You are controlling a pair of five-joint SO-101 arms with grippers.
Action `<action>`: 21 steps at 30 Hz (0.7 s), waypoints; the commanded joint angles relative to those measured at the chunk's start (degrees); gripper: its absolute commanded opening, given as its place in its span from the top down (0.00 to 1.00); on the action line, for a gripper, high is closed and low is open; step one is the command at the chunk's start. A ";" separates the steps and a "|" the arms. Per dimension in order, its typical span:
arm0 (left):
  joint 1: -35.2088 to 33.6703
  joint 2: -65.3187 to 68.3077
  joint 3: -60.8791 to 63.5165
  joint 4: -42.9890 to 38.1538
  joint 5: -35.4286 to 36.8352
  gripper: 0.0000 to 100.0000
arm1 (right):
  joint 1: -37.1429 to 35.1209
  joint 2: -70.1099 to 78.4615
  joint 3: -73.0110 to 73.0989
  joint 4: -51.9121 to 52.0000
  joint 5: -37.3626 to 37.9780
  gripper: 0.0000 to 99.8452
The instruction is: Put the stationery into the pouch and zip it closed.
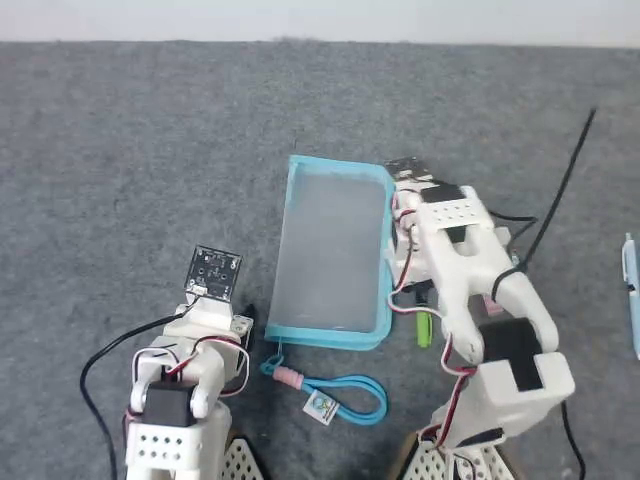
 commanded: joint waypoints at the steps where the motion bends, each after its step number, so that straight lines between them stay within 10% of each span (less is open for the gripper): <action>1: -0.26 0.09 -0.31 0.35 -0.35 0.86 | 3.30 -0.31 0.00 -1.36 2.55 0.90; 21: -0.26 0.09 -0.31 0.35 -0.35 0.86 | 4.09 -0.66 5.63 -7.16 6.24 1.00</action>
